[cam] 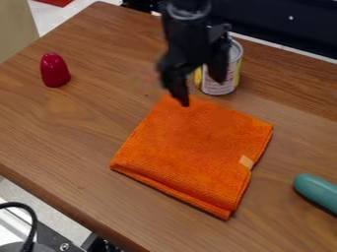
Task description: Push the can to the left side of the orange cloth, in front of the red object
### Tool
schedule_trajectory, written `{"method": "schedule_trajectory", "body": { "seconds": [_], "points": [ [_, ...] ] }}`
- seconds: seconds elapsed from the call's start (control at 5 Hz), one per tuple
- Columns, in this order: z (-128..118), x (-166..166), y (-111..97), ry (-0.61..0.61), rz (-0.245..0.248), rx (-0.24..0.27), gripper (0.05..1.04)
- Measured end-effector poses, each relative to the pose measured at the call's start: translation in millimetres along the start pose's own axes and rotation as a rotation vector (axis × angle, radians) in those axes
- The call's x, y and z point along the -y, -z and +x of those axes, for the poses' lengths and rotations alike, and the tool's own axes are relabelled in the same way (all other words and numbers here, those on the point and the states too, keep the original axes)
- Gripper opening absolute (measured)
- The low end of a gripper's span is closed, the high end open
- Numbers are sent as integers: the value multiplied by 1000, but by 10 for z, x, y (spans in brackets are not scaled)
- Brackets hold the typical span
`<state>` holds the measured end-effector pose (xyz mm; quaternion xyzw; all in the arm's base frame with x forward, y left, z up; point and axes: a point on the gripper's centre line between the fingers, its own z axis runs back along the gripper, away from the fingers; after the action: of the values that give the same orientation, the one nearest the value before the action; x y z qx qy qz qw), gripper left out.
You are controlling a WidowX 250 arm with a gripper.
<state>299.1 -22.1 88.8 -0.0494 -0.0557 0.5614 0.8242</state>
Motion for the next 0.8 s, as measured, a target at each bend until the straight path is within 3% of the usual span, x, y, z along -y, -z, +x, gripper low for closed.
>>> {"method": "schedule_trajectory", "body": {
  "seconds": [0.4,0.8],
  "points": [
    [-169,360,109,-112,31,-43,995],
    [-95,606,185,-240,37,-29,995]
  ]
}}
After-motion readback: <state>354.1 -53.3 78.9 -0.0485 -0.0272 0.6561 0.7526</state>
